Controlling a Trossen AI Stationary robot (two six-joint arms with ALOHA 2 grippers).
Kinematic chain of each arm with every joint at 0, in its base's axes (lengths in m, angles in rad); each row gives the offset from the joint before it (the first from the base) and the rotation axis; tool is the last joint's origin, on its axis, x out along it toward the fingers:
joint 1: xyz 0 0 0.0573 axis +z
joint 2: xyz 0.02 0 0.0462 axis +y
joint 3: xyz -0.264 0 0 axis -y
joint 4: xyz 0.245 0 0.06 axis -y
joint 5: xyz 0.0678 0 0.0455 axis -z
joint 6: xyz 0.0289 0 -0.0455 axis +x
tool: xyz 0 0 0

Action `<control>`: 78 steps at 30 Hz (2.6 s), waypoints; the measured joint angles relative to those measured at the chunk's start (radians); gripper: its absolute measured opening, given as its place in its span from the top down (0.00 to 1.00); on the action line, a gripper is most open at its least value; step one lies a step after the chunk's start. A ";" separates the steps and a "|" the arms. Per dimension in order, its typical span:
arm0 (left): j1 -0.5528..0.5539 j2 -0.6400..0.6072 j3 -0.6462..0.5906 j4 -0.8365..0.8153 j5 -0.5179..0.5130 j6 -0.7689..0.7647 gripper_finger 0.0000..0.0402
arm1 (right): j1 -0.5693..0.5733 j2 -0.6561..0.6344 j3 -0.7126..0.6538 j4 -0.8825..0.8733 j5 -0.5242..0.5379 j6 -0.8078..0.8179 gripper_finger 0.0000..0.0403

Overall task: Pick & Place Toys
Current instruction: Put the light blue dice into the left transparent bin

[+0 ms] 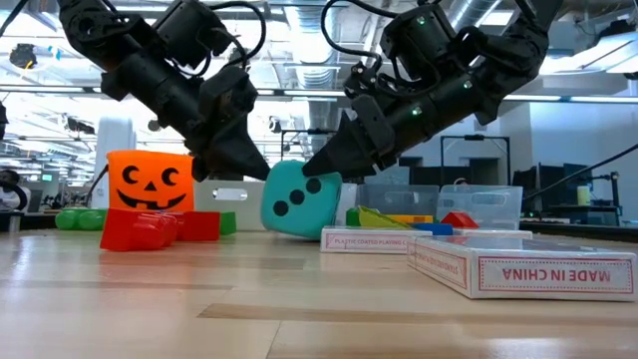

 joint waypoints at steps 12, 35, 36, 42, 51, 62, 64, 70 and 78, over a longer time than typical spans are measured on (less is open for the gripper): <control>-0.005 0.000 0.000 0.004 0.001 0.002 1.00 | -0.022 -0.002 0.003 -0.060 -0.034 0.003 0.01; 0.010 0.000 0.000 0.008 -0.015 0.108 1.00 | -0.077 -0.023 0.023 -0.080 -0.119 0.049 0.22; 0.016 -0.002 0.000 0.008 -0.017 0.109 1.00 | -0.080 -0.025 0.036 -0.097 -0.117 0.043 0.22; 0.064 -0.012 0.000 0.013 -0.026 0.109 1.00 | -0.123 -0.069 0.115 -0.236 -0.108 -0.007 0.22; 0.137 -0.170 0.001 -0.001 -0.029 0.182 1.00 | -0.181 -0.180 0.250 -0.418 -0.067 -0.127 0.22; 0.230 -0.457 0.000 -0.005 -0.127 0.216 1.00 | -0.342 -0.211 0.353 -0.480 -0.056 -0.224 0.22; 0.229 -0.485 -0.001 -0.033 -0.128 0.232 1.00 | -0.369 -0.210 0.353 -0.492 -0.075 -0.226 0.22; 0.224 -0.517 -0.001 -0.087 -0.131 0.243 1.00 | -0.428 -0.167 0.351 -0.505 -0.204 -0.214 0.22; 0.224 -0.508 -0.001 -0.117 -0.132 0.243 1.00 | -0.446 -0.041 0.351 -0.485 -0.249 -0.260 0.21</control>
